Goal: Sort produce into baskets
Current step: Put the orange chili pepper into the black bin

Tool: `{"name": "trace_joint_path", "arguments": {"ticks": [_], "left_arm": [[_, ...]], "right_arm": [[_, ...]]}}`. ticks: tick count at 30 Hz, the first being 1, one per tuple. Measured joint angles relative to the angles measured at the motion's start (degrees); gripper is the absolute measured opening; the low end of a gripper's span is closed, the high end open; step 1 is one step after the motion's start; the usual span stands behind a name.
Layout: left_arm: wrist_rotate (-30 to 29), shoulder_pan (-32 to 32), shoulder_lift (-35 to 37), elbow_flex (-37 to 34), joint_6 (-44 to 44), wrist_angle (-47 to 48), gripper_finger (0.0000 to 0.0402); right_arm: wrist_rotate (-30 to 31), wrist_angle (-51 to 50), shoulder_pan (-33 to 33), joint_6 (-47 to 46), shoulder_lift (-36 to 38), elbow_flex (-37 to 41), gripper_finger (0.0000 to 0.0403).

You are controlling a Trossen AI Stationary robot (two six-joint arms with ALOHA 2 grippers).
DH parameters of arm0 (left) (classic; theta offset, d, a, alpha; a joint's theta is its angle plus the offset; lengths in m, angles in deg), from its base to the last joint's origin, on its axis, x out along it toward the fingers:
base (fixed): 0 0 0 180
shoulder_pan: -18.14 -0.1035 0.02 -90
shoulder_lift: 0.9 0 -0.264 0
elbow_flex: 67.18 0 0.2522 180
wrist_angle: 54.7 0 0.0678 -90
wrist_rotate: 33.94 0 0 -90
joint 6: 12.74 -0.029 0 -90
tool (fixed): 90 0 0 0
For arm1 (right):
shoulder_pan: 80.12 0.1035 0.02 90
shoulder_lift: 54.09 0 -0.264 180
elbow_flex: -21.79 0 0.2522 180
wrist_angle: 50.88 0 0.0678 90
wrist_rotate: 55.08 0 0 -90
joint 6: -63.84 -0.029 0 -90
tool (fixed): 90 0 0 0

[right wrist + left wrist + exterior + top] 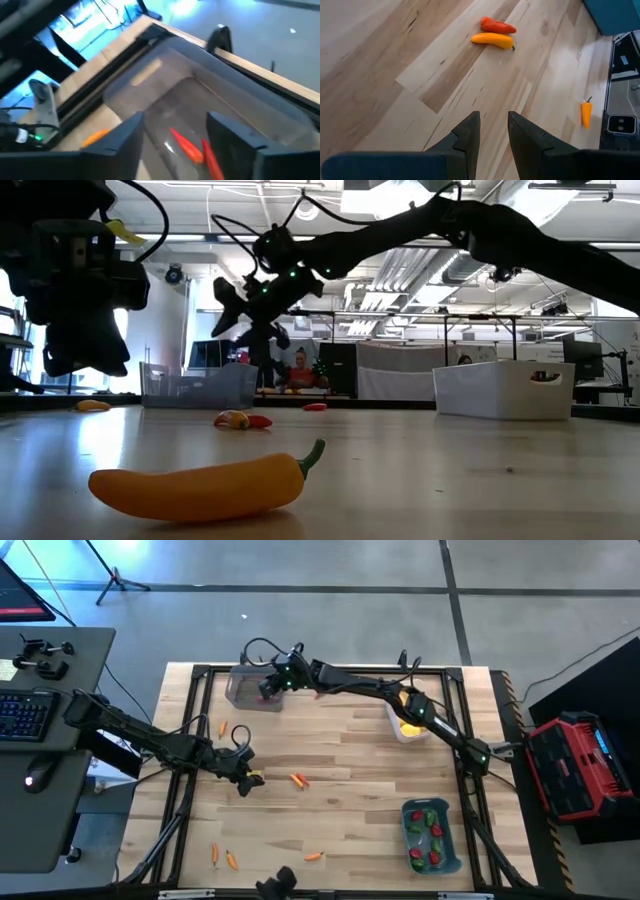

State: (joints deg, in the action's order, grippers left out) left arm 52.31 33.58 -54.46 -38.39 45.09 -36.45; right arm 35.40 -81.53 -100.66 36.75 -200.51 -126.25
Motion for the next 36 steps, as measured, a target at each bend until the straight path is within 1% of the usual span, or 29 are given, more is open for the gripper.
{"name": "trace_joint_path", "arguments": {"ticks": [3,5,7,8,10,12,13,16,22,24,25,28,33,36], "left_arm": [[0.0,0.0,0.0,0.0,-0.7,-0.2,0.0087],[-0.1,0.0,0.0,0.0,-0.9,-0.2,0.0087],[-0.2,0.0,0.0,0.0,-0.9,-0.3,0.0087],[-0.2,0.0,0.0,0.0,-0.9,-0.3,0.0087],[-0.3,0.0,0.0,0.0,-0.9,-0.6,0.0087],[-0.6,0.0,0.0,0.0,-1.0,-0.9,0.0087],[-0.6,0.0,0.0,0.0,-1.0,-1.3,0.0087],[-0.6,0.0,0.0,0.0,-1.0,-1.9,0.0087],[-0.6,0.0,0.0,0.0,-1.4,-1.9,0.0087],[-0.5,0.0,0.0,0.0,-1.4,-2.0,0.0087],[-0.1,0.0,0.0,0.0,-1.4,-2.1,0.0087],[1.0,0.0,0.0,0.0,-1.5,-2.4,0.0087],[3.2,0.0,0.0,0.0,-1.5,-3.5,0.0087],[3.7,0.0,0.0,0.0,-1.5,-4.5,0.0087]], "right_arm": [[-1.0,-5.5,-1.3,-1.0,1.1,-0.7,0.0243],[3.2,-10.7,-2.2,-7.2,3.1,-0.3,0.0254],[8.9,-18.5,-3.1,-15.5,4.7,-0.5,0.0255],[10.5,-22.9,-3.9,-18.7,5.0,-0.8,0.0254],[11.3,-30.1,-5.4,-22.2,4.9,-0.9,0.025],[10.1,-37.1,-6.9,-26.0,4.6,-0.3,0.0247],[9.4,-38.9,-7.4,-27.6,4.5,0.4,0.0245],[7.7,-42.1,-7.9,-31.6,4.4,1.8,0.0238],[7.7,-41.8,-7.6,-39.1,3.6,2.4,0.021],[5.9,-42.0,-7.8,-41.0,2.6,2.4,0.0201],[5.1,-42.4,-7.9,-41.7,2.2,2.4,0.0198],[6.1,-44.3,-8.2,-42.9,2.0,2.4,0.0193],[3.0,-46.8,-9.5,-44.0,2.2,3.2,0.0193],[1.8,-46.1,-9.6,-44.2,2.2,4.8,0.0193]]}}
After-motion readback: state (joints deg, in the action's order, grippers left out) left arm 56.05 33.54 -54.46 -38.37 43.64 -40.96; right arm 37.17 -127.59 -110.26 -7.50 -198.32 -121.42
